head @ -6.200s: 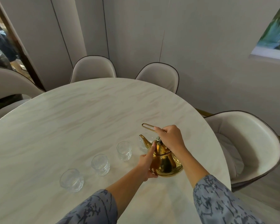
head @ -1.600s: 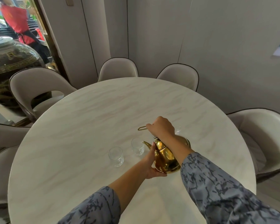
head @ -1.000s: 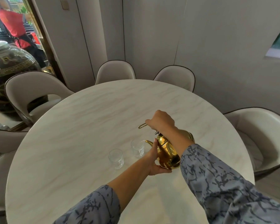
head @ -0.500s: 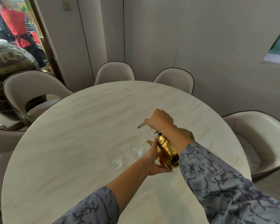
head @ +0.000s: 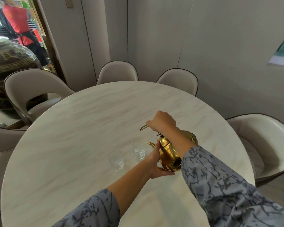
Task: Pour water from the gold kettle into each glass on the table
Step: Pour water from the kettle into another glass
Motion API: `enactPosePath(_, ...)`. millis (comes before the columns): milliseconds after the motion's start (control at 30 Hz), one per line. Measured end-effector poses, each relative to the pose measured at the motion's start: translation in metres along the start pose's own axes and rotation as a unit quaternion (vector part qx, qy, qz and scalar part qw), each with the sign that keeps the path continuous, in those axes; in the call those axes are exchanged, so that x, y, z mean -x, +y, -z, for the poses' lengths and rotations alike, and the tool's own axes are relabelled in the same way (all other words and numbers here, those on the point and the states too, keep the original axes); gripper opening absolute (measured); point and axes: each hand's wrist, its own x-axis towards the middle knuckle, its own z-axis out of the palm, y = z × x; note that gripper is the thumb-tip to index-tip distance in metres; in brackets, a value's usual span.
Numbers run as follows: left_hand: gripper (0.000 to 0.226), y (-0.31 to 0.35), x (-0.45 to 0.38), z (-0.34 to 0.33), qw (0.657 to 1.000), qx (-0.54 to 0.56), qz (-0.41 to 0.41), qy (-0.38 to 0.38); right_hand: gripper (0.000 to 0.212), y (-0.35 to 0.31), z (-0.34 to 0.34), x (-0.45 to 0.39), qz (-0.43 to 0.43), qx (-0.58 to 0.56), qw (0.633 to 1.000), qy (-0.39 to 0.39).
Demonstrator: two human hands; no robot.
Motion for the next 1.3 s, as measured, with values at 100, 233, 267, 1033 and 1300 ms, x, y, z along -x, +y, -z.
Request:
enactPosePath(100, 0.091, 0.000, -0.002, 0.002, 1.000, -0.002, -0.002, 0.009, 0.029, 0.001, -0.004, -0.001, -0.002, -0.006, 1.000, -0.007)
enactPosePath(233, 0.088, -0.001, -0.005, 0.007, 1.000, -0.016, 0.002, 0.020, 0.030, 0.003, -0.012, -0.002, -0.006, -0.019, 1.000, -0.012)
enactPosePath(267, 0.090, -0.001, -0.007, 0.009, 1.000, -0.021, 0.005, 0.023, 0.030, 0.004, -0.014, -0.002, -0.007, -0.022, 1.000, -0.013)
enactPosePath(1033, 0.103, -0.007, -0.035, 0.048, 0.986, -0.141, -0.037, 0.085, 0.045, 0.047, -0.059, 0.011, -0.031, -0.181, 0.982, 0.043)
enactPosePath(1300, 0.108, -0.014, -0.032, 0.056, 0.984, -0.113, -0.060, 0.124, 0.052, 0.042, -0.061, 0.021, 0.031, -0.213, 0.975, 0.050)
